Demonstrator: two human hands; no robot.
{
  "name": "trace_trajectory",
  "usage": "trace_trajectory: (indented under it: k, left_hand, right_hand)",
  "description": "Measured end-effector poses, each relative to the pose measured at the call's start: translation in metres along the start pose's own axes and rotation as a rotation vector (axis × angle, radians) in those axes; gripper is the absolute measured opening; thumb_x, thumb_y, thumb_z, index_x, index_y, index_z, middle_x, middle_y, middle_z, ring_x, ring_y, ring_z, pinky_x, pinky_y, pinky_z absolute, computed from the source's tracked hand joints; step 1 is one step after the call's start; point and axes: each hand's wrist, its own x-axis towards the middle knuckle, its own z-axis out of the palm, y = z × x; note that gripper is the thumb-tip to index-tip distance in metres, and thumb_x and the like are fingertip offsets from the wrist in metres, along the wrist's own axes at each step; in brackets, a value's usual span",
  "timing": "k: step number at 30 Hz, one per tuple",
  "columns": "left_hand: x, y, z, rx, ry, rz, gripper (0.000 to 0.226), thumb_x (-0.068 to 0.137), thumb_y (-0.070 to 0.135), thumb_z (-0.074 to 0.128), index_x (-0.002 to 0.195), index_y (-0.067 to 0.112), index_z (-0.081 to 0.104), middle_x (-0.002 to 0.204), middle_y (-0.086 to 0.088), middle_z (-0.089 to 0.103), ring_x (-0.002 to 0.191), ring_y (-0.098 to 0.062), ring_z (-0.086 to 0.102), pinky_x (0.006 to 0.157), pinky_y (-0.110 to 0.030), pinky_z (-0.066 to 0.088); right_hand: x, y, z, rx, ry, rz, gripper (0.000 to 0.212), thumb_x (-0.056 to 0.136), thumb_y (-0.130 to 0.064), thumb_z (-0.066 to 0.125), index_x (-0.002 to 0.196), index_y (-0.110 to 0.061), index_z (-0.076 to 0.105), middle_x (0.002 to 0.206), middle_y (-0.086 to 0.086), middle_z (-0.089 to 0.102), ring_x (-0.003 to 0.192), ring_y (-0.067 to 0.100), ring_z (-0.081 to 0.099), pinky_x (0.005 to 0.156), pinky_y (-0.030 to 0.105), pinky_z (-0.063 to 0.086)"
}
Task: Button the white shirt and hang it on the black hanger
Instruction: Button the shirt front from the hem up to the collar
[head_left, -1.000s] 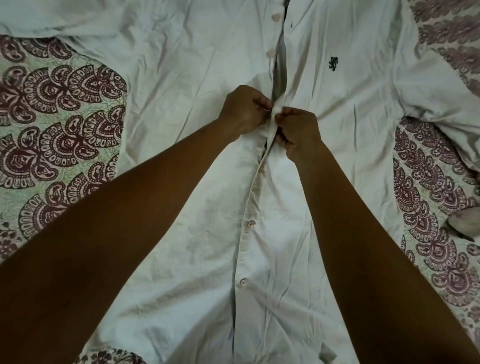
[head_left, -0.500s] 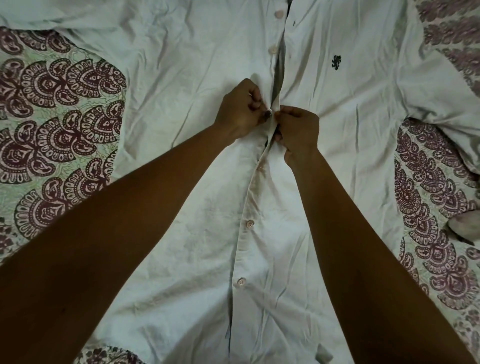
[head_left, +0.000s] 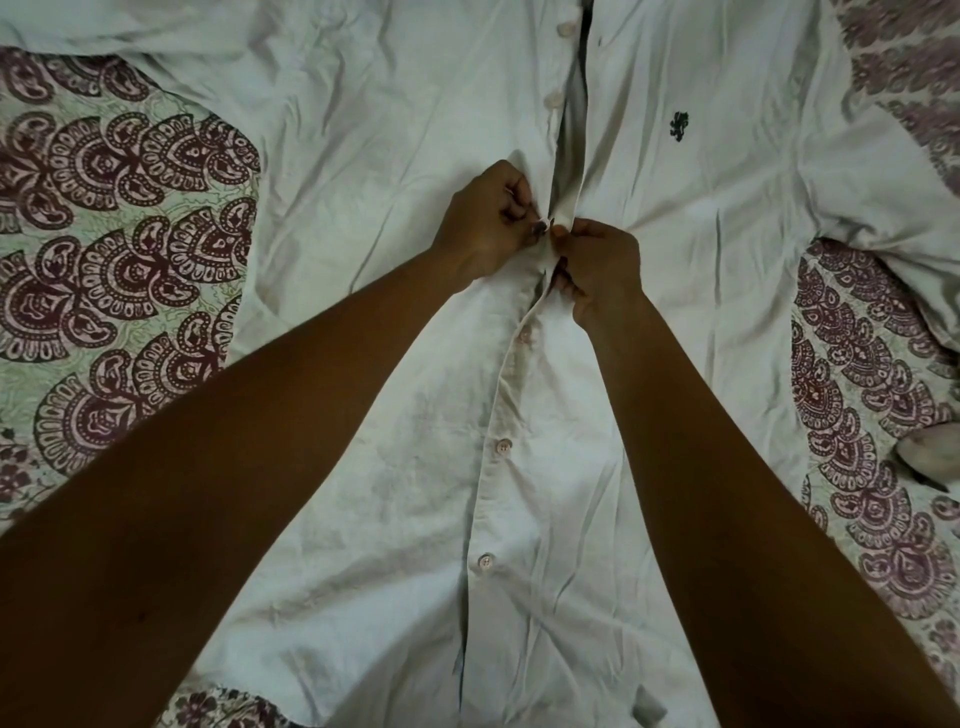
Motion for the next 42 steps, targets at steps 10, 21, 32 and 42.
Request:
trace_trajectory:
  k: [10, 21, 32, 42]
  left_hand:
    - [0.001, -0.001, -0.001, 0.078, 0.027, 0.049, 0.039, 0.076, -0.004, 0.067, 0.068, 0.023, 0.041, 0.073, -0.009, 0.055, 0.082, -0.037, 0.063, 0.078, -0.044, 0.055]
    - [-0.002, 0.015, 0.004, 0.257, 0.109, 0.07, 0.025, 0.086, 0.021, 0.059, 0.092, 0.012, 0.036, 0.067, 0.005, 0.048, 0.058, -0.007, 0.048, 0.051, -0.012, 0.038]
    - [0.004, 0.011, 0.004, 0.281, 0.185, 0.056, 0.044, 0.083, 0.006, 0.062, 0.068, 0.027, 0.027, 0.064, 0.007, 0.044, 0.065, -0.012, 0.049, 0.065, -0.023, 0.041]
    - [-0.001, 0.006, 0.0, 0.211, 0.135, 0.053, 0.045, 0.075, 0.003, 0.067, 0.072, 0.029, 0.03, 0.066, 0.008, 0.052, 0.06, -0.002, 0.05, 0.054, -0.004, 0.039]
  right_hand:
    - [-0.007, 0.007, 0.0, -0.356, 0.088, -0.331, 0.015, 0.088, -0.013, 0.059, 0.08, -0.012, 0.071, 0.068, -0.003, 0.062, 0.067, 0.012, 0.058, 0.065, 0.021, 0.044]
    - [0.006, 0.001, -0.002, -0.338, 0.046, -0.296, 0.018, 0.074, -0.015, 0.074, 0.06, -0.02, 0.064, 0.063, 0.002, 0.066, 0.062, 0.018, 0.065, 0.065, 0.033, 0.053]
    - [0.007, -0.004, -0.004, -0.278, -0.057, -0.244, 0.019, 0.078, -0.018, 0.075, 0.061, -0.017, 0.067, 0.056, 0.001, 0.063, 0.053, 0.015, 0.059, 0.057, 0.027, 0.048]
    - [0.017, -0.011, 0.002, -0.386, -0.061, -0.158, 0.032, 0.082, -0.013, 0.066, 0.051, -0.013, 0.057, 0.052, 0.005, 0.052, 0.055, 0.023, 0.051, 0.064, 0.035, 0.043]
